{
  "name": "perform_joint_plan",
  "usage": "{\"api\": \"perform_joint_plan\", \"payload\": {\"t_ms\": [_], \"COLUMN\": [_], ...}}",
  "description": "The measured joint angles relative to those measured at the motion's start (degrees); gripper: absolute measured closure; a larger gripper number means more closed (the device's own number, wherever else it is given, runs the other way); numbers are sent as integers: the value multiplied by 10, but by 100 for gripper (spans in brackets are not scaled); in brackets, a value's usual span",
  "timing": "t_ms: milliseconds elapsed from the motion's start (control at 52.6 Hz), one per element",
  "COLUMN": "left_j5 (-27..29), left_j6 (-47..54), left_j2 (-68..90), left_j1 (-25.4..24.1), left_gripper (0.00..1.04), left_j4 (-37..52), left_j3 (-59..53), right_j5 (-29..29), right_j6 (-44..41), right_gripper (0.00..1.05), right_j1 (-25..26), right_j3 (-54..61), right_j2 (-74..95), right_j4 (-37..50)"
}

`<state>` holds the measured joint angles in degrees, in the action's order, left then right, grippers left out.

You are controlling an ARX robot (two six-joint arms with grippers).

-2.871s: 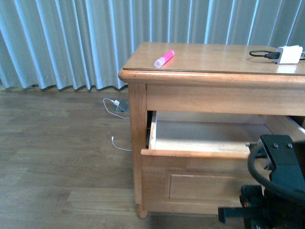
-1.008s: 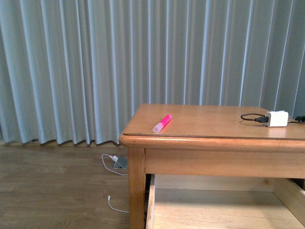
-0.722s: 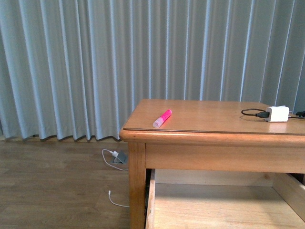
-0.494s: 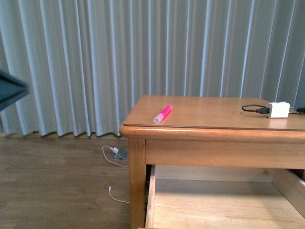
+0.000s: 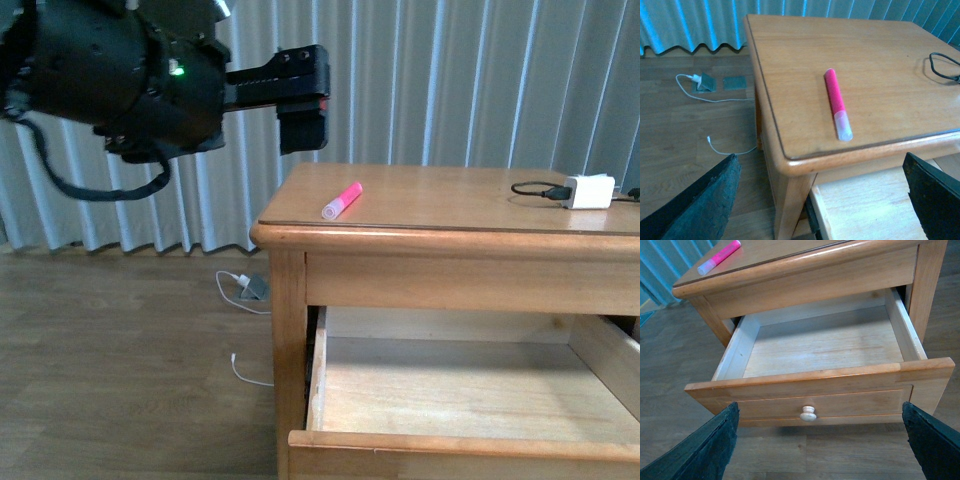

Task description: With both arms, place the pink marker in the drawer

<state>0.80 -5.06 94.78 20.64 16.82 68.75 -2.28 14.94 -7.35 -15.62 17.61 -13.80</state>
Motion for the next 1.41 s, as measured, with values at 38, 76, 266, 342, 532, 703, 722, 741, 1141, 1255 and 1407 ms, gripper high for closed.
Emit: {"api": "perform_joint_plan", "payload": {"t_ms": [38,76,266,342,532,703,722,741,1141,1255,1407], "left_j5": [1,3,8,7,12,21,21,21,23,22,25], "left_j6": [2,5,16,16,21,23,23,23,25,27,35], "left_j2": [16,37,137,164,217,253,256,258,297,299,299], "left_j1": [3,8,26,31,39,43,43,43,44,45,47], "left_gripper": [6,6,6,6,6,6,6,6,6,6,23], "left_j4": [-3,-9,-42,-53,-91,-115,-117,-118,-202,-212,-219], "left_j3": [18,41,146,174,242,285,290,292,366,373,375], "right_j5": [0,0,0,0,0,0,0,0,0,0,0], "right_j6": [0,0,0,0,0,1,1,1,1,1,1], "right_gripper": [8,8,8,8,8,8,8,8,8,8,8], "right_j1": [0,0,0,0,0,0,0,0,0,0,0], "right_j3": [0,0,0,0,0,0,0,0,0,0,0], "right_j2": [0,0,0,0,0,0,0,0,0,0,0], "right_j4": [0,0,0,0,0,0,0,0,0,0,0]}}
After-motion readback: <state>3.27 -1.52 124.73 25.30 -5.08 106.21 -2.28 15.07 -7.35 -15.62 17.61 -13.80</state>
